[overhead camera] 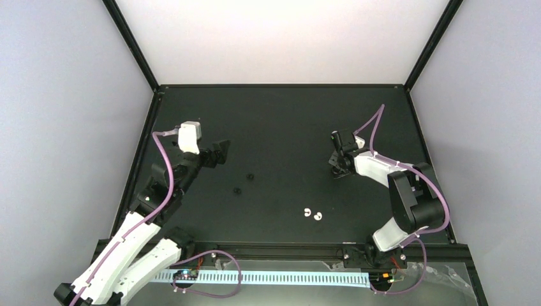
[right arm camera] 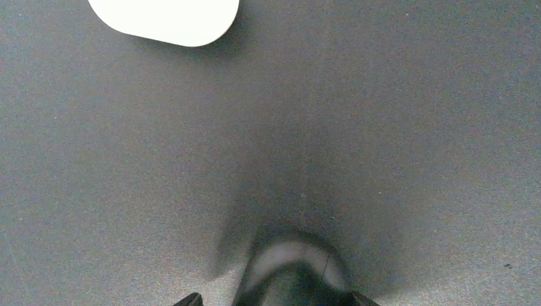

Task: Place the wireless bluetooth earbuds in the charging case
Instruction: Move the charging case to the center of the board.

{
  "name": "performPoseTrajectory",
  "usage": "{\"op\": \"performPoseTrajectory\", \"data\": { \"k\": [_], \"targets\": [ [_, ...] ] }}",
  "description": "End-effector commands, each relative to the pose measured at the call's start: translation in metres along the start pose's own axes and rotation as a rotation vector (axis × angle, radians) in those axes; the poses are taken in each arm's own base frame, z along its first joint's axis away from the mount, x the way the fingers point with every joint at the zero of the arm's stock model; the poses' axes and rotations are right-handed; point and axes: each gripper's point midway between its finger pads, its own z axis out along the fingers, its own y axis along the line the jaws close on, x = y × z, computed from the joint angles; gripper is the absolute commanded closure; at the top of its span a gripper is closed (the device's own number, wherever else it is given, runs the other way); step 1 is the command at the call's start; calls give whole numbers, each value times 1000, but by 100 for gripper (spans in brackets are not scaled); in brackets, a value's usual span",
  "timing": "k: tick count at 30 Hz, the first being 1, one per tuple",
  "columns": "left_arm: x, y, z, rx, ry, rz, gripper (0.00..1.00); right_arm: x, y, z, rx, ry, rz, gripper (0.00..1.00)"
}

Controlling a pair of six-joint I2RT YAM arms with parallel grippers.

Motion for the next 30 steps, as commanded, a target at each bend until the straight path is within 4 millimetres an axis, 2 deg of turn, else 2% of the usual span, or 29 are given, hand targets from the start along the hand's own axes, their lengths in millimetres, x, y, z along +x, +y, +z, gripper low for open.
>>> {"op": "performPoseTrajectory", "data": {
  "k": [1, 11, 15, 17, 21, 26, 30],
  "targets": [
    [1, -3, -1, 15, 0, -1, 1, -1, 2, 0, -21, -6, 10, 44],
    [1, -2, -1, 10, -2, 1, 1, 2, 4, -3, -43, 9, -67, 56],
    [1, -3, -1, 14, 1, 2, 1, 5, 13, -10, -84, 13, -137, 59],
    [2, -3, -1, 14, 2, 2, 1, 11, 25, -17, -122, 26, -212, 59],
    [2, -3, -1, 14, 4, 3, 1, 32, 63, -37, -215, 56, -457, 59],
    [3, -4, 0, 20, 6, 7, 1, 69, 106, -67, -309, 67, -766, 58],
    [3, -5, 0, 23, 5, 8, 1, 91, 130, -79, -358, 88, -966, 58]
  ]
}}
